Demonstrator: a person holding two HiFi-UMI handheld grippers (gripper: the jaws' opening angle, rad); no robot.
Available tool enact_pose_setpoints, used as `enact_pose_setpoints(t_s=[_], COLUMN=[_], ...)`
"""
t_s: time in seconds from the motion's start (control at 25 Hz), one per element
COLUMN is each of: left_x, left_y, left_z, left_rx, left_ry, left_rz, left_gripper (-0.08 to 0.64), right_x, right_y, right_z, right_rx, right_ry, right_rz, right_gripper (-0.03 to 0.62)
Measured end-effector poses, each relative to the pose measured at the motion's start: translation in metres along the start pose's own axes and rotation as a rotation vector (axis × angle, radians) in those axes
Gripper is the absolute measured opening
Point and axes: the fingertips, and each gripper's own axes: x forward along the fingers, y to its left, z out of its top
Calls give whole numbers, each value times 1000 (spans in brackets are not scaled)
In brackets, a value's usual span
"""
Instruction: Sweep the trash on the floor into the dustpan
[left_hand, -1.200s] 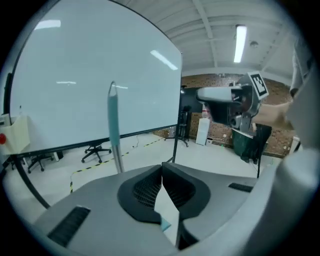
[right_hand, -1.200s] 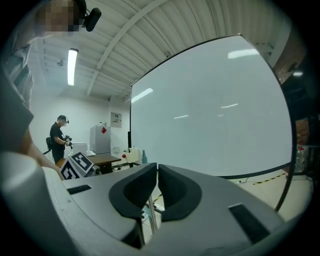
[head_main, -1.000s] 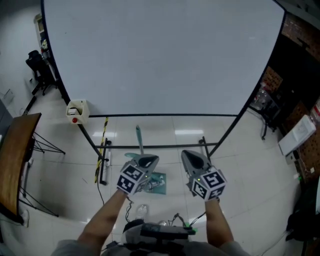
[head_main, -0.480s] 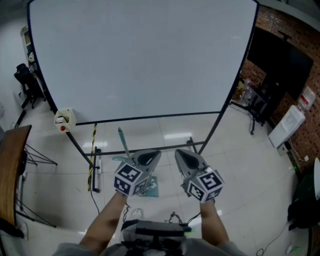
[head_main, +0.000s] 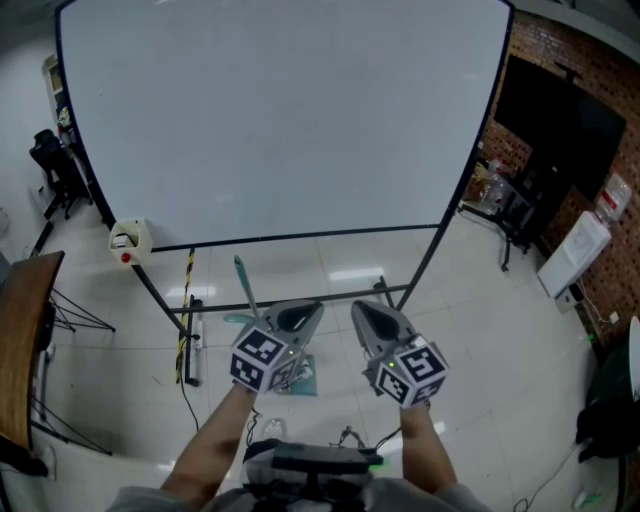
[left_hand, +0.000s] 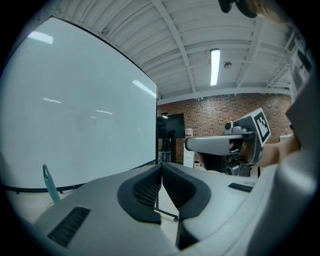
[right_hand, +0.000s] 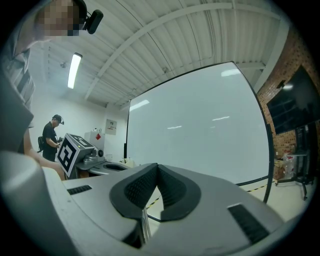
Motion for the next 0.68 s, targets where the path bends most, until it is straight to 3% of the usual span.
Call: enact_pose_setpoints(t_s=[0.68], left_x=[2], left_y=[-2], left_z=[-3], left_rx=[-4], left_ry=[0], left_rz=[0], left_gripper=[5], right_x=[-4], right_y=[-1], right_z=[3], right_rx=[-2], right_ry=[8], right_rz=[-11], right_gripper=[0])
